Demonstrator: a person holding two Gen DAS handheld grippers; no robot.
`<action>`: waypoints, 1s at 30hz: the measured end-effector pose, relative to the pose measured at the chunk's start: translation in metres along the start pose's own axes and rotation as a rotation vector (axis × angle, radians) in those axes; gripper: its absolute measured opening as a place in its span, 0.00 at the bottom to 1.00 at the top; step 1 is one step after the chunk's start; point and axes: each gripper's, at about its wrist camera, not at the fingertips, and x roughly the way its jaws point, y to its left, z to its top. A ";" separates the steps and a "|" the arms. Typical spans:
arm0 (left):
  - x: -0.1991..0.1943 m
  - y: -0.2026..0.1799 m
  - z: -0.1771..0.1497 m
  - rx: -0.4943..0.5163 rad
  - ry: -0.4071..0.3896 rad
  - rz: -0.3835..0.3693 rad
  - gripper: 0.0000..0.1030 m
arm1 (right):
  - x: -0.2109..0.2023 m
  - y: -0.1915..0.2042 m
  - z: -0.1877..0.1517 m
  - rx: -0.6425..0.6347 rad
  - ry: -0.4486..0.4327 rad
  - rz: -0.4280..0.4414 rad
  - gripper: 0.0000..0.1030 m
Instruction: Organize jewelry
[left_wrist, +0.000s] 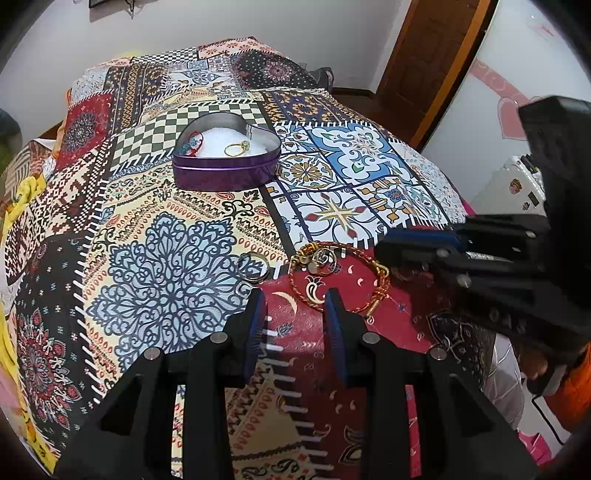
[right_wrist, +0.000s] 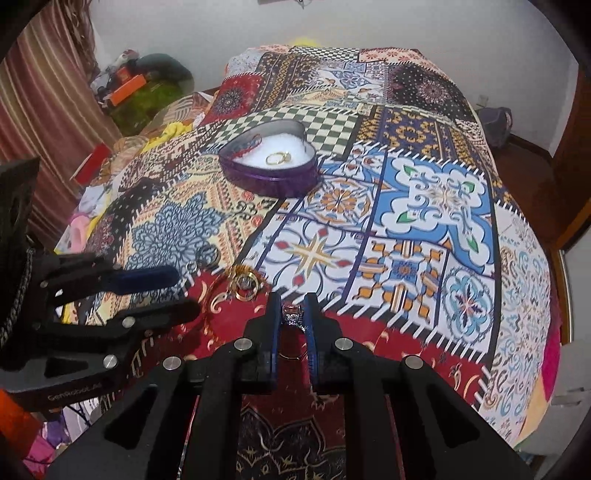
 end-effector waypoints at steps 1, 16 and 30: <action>0.003 -0.001 0.000 -0.001 0.007 0.001 0.31 | 0.000 0.001 -0.001 -0.003 0.000 0.000 0.11; 0.001 0.031 -0.018 -0.012 0.020 0.128 0.31 | -0.012 -0.007 -0.006 -0.014 -0.027 -0.034 0.11; -0.018 0.034 -0.019 -0.030 -0.017 0.072 0.31 | -0.031 -0.013 -0.006 0.025 -0.068 -0.043 0.39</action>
